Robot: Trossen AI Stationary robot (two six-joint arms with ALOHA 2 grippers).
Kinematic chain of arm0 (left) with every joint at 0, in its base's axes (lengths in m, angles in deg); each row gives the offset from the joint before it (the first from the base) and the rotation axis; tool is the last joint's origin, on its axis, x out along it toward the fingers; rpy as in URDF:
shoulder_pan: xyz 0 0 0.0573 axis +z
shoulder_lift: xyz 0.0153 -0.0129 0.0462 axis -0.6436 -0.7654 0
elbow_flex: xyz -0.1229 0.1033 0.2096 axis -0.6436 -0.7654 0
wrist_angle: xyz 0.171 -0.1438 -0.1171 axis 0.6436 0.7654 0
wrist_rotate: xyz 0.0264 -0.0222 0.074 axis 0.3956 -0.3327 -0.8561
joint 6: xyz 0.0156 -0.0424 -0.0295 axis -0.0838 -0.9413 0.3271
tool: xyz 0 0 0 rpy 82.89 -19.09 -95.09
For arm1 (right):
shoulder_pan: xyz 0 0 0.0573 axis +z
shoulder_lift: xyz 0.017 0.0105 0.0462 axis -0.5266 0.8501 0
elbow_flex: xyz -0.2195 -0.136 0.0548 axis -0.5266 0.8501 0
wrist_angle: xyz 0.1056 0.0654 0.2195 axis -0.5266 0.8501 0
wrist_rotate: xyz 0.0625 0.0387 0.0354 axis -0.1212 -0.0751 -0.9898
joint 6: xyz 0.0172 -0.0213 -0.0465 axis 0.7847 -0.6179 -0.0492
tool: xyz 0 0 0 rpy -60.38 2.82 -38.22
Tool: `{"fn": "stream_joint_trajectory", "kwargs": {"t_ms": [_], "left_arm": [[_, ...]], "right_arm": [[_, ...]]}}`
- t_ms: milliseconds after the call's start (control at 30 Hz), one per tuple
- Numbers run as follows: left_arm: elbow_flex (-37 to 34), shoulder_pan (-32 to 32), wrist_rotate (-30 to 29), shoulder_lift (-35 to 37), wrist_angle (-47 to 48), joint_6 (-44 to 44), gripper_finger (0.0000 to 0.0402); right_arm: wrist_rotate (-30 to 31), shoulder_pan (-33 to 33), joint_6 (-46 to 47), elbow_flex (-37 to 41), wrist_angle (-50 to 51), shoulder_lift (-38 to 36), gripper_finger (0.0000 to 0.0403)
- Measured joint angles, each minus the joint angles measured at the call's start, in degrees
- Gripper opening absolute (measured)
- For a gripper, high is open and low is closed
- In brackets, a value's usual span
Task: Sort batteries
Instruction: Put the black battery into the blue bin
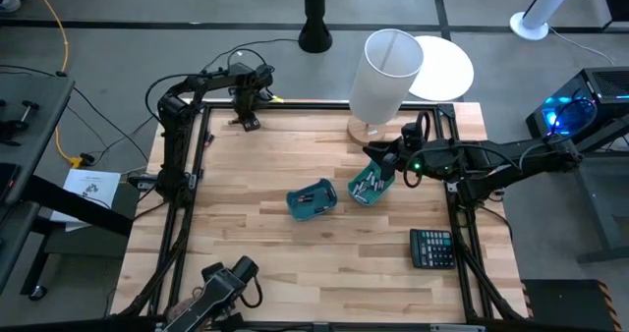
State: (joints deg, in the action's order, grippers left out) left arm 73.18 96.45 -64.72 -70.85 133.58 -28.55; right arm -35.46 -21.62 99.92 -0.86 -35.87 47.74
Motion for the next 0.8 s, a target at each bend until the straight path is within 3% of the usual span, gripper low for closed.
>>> {"fn": "stream_joint_trajectory", "kwargs": {"t_ms": [100, 167, 433, 600, 800], "left_arm": [[-0.1, -0.3, 1.9, 0.0, 0.5, -1.0, 0.0039], [-0.1, -0.4, 1.9, 0.1, 0.7, -3.2, 0.0018], [-0.6, -3.6, 2.8, 3.0, 2.0, -7.4, 0.0007], [-0.5, -8.4, 15.6, 10.4, 0.2, -14.0, 0.0005], [-4.7, -21.3, 18.1, 19.6, -4.5, -20.2, 0.0005]], "right_arm": [[0.0, 0.0, 0.3, 0.0, 0.0, 0.0, 0.0172], [0.2, 0.0, -0.1, 0.0, 0.0, 0.0, 0.0172], [0.2, 0.0, -1.1, 0.0, 0.0, 0.0, 0.0172], [0.2, 0.0, -2.2, 0.0, 0.0, 0.0, 0.0172], [0.2, 0.0, -2.7, 0.0, 0.1, 0.0, 0.0172]]}}
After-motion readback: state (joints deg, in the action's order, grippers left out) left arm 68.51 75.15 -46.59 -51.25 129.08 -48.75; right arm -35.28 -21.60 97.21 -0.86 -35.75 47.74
